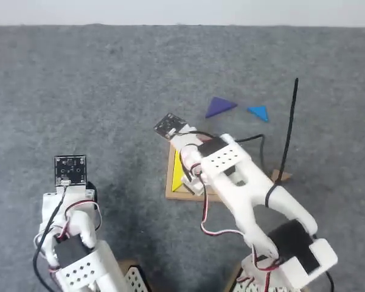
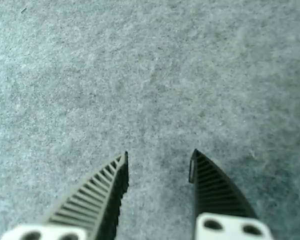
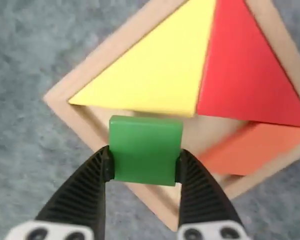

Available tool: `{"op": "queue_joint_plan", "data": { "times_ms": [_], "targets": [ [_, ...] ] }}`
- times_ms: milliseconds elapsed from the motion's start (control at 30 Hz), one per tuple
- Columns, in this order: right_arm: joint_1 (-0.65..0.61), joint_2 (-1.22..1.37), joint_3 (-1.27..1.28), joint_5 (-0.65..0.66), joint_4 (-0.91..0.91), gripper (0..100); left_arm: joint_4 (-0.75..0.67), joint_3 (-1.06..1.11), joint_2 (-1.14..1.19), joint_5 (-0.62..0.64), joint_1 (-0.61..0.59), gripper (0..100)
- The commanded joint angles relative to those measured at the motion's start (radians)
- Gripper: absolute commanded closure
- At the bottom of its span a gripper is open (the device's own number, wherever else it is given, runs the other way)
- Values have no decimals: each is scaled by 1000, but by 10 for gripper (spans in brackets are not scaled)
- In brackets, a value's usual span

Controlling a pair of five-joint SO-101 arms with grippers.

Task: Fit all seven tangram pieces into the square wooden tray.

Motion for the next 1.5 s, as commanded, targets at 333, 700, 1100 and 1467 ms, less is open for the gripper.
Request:
{"op": "queue_joint_plan", "data": {
  "times_ms": [333, 700, 1100, 1467],
  "targets": [
    [-15, 139, -140, -8, -4, 816, -11, -8, -14, 3, 8, 808],
    [-18, 67, -135, -6, 42, 805, -11, -8, -14, 3, 8, 808],
    [-15, -27, -132, -6, 84, 805, -11, -8, -14, 3, 8, 808],
    [357, -151, -176, 95, 88, 805, -11, -8, -14, 3, 8, 808]
  ]
}}
